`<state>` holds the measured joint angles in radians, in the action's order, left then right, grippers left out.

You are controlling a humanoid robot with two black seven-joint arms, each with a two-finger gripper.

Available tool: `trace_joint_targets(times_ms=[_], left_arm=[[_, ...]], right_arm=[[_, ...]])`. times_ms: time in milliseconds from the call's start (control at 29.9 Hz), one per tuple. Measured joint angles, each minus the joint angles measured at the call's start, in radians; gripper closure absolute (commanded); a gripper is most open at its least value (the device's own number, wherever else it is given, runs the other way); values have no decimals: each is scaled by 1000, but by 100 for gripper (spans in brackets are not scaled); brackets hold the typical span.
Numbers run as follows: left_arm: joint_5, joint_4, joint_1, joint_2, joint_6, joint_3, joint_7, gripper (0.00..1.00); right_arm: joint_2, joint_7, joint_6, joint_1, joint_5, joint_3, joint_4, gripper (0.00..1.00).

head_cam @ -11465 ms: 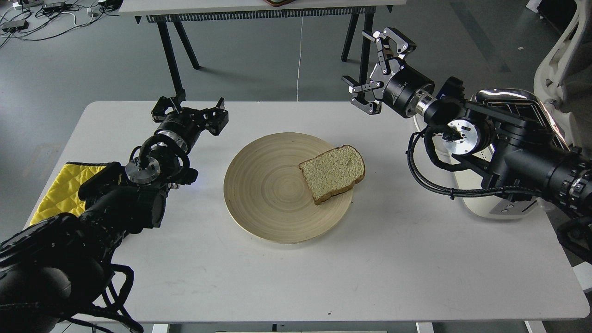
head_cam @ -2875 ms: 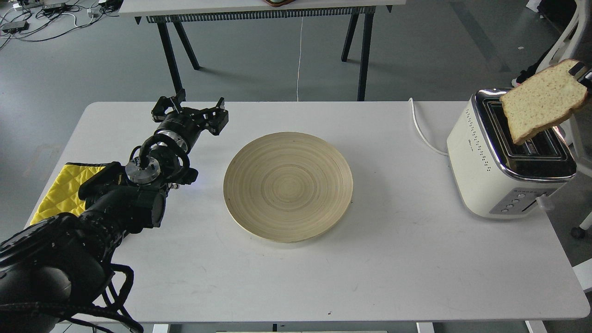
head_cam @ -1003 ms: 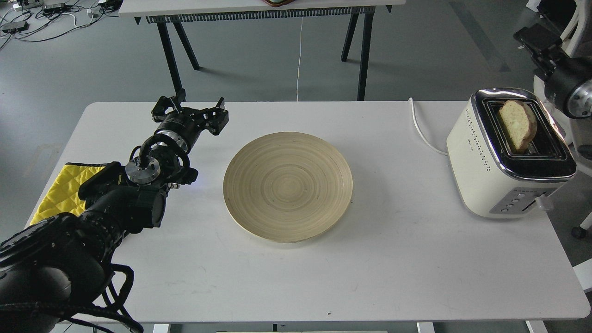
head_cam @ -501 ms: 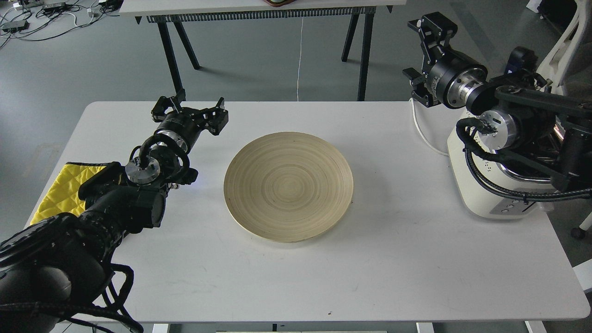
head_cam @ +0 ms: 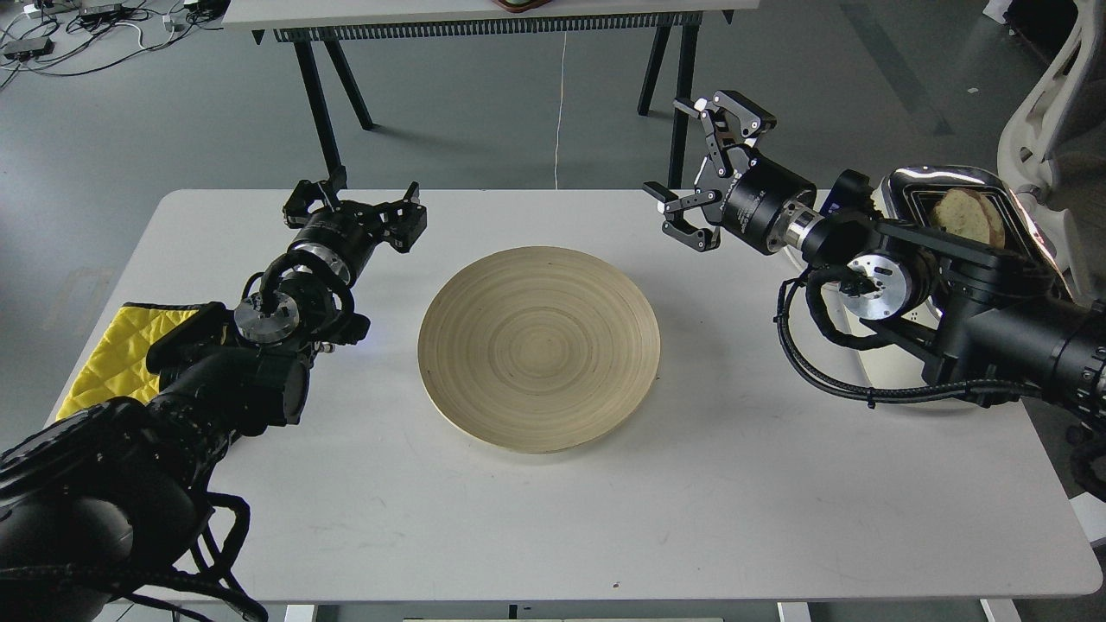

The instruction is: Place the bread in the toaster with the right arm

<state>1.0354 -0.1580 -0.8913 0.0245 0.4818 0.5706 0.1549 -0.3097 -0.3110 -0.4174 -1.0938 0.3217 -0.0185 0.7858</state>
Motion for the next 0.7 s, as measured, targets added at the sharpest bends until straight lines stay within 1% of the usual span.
trace_joint_targets(times_ms=[134,267,368,702], left_arm=[[0,0,0,0,0,0,0,0],[0,0,0,0,0,0,0,0],[0,0,0,0,0,0,0,0],[0,0,0,0,0,0,0,0]], right_arm=[[54,-16,-38,47,-4,-4,-95,1],[71,-23,-66,82,-8,-6,-149,1],[72,-37,-71,94,-9,-6,-156,1],[73,-120,-71,97,-8,-1,-147,2]])
